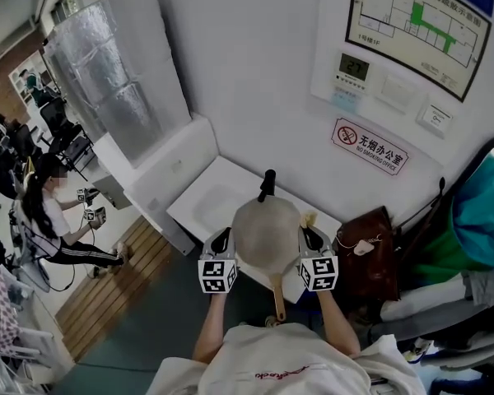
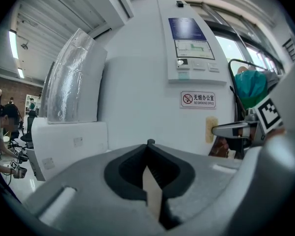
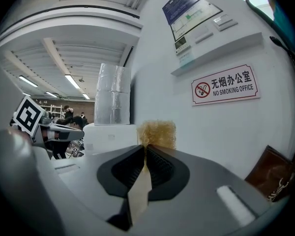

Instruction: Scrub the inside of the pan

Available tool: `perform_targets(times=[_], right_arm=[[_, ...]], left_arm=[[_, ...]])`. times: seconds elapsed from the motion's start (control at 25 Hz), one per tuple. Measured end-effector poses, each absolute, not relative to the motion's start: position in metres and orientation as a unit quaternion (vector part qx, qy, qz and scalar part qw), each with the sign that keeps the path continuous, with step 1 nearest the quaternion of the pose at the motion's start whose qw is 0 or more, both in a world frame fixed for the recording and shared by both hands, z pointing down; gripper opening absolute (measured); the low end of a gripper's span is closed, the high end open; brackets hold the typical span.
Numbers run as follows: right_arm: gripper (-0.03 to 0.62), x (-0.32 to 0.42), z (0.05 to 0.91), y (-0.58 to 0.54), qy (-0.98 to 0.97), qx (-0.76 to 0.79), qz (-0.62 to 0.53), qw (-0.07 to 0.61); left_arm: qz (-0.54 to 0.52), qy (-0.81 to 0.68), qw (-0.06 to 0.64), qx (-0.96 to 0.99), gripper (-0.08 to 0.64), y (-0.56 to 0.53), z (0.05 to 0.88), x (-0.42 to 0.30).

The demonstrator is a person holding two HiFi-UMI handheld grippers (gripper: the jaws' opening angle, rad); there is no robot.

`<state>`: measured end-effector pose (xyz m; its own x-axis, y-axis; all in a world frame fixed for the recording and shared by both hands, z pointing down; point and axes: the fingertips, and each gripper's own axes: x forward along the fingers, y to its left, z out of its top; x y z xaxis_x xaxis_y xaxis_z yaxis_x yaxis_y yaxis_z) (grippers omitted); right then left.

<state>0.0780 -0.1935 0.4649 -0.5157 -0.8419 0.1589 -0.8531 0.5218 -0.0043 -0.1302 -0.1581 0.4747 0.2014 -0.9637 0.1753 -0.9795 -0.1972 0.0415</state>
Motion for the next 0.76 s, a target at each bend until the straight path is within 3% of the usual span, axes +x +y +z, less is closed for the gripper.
perform_targets(times=[0.76], right_arm=[[0.023,0.074,0.467,-0.193,-0.862,0.499,0.042,0.078]], left_arm=[[0.055,-0.621,0.082,0.778,0.000,-0.159,0.483,-0.135]])
